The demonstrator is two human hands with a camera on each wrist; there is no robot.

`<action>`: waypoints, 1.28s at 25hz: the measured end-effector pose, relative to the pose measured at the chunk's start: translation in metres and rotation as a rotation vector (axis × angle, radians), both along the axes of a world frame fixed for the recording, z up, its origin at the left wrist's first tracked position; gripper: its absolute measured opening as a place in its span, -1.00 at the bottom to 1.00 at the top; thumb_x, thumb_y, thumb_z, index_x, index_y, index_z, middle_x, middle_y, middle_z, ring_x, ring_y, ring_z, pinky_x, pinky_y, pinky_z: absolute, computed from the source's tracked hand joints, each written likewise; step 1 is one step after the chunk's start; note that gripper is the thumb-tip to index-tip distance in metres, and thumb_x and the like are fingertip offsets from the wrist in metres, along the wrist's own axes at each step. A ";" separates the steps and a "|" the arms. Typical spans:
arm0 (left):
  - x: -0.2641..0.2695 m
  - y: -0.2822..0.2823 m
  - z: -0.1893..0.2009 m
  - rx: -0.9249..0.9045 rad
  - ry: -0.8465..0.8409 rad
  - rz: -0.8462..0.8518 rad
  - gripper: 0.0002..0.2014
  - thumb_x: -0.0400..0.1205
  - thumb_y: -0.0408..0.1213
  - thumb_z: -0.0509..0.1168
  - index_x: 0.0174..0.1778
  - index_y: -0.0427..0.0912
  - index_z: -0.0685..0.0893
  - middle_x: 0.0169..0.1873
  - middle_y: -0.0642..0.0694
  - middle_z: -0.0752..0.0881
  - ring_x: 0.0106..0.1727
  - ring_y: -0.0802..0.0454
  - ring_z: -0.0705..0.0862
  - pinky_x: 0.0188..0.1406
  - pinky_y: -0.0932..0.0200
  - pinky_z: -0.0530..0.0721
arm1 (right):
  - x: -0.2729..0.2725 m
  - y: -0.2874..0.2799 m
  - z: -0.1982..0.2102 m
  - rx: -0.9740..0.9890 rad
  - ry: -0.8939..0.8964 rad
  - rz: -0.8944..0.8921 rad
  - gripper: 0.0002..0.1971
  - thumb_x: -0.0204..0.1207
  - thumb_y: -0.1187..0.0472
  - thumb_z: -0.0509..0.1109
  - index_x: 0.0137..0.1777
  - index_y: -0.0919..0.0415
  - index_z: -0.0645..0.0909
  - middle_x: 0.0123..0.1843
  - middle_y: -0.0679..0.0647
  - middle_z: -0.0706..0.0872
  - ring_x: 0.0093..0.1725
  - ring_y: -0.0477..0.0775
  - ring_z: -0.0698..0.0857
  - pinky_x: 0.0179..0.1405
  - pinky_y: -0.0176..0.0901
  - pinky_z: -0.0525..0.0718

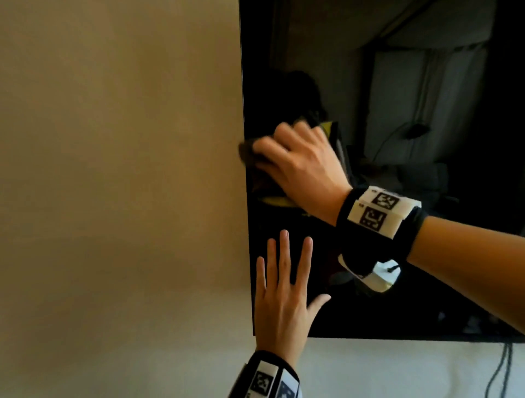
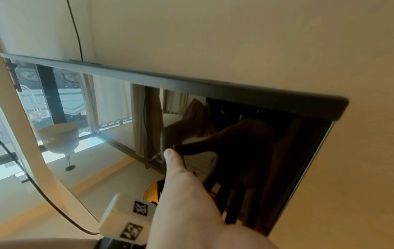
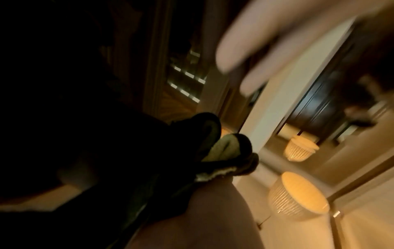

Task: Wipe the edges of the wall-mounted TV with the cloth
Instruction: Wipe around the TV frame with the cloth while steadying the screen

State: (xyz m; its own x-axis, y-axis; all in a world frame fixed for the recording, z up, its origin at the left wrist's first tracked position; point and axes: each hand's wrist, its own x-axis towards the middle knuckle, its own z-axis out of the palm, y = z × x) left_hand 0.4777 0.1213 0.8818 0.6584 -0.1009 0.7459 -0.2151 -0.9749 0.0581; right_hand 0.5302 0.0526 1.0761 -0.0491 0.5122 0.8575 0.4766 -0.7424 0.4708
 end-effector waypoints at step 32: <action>0.001 -0.063 -0.009 -0.028 0.033 0.087 -0.07 0.50 0.40 0.04 0.68 -0.13 0.08 0.65 -0.37 0.08 0.62 -0.48 0.07 0.49 -0.44 0.28 | 0.001 -0.152 -0.075 0.091 0.045 -0.078 -0.85 0.66 0.07 0.27 0.11 0.10 0.57 -0.22 0.20 0.59 -0.24 0.21 0.47 -0.29 0.06 0.43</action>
State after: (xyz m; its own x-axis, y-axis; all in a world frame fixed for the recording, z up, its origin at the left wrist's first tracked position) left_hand 0.4790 0.0585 0.8731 0.6878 -0.0219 0.7256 -0.1273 -0.9877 0.0909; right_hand 0.5311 -0.0994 1.0012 0.0275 0.4329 0.9010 0.4344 -0.8170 0.3793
